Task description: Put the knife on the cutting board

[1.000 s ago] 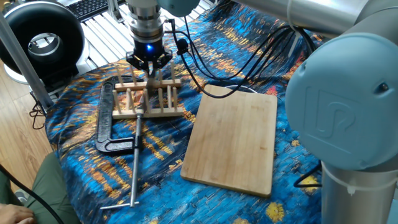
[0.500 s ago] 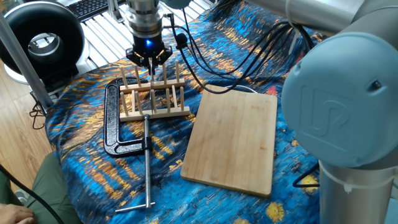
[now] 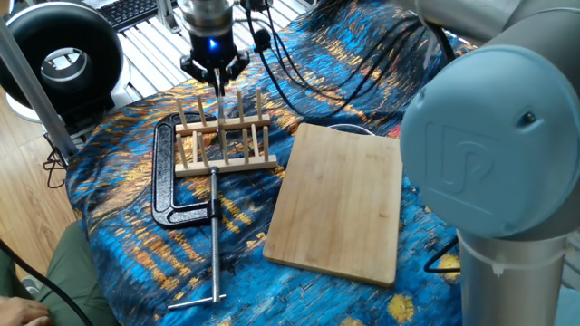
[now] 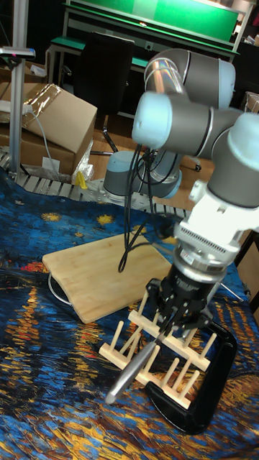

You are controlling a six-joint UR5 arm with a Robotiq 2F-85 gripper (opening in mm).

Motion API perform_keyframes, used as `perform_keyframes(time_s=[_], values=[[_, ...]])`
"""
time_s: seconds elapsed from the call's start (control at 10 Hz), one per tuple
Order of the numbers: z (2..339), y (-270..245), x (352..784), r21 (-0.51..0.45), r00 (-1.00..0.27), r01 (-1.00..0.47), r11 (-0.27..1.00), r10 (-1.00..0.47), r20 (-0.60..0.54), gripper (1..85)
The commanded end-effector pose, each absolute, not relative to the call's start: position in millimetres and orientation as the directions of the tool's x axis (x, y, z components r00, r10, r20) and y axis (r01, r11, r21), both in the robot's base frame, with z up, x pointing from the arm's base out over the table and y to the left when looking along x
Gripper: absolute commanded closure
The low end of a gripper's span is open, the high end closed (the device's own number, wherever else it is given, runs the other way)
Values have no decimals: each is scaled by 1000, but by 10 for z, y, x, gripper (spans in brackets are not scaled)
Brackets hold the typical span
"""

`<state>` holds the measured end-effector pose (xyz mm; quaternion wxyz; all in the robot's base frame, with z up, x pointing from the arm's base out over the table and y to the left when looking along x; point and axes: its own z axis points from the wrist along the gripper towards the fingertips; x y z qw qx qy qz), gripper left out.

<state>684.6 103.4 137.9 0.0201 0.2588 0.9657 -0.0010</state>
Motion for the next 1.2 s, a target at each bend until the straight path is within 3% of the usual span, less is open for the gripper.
perform_keyframes(time_s=[0.0, 0.6, 1.1], values=[[1706, 1141, 6753, 19, -875, 484, 875, 484, -6, 847], [2086, 1055, 6502, -16, -934, 358, 934, 357, -29, 847], [2239, 732, 6336, -97, -997, 48, 994, 42, -64, 847]])
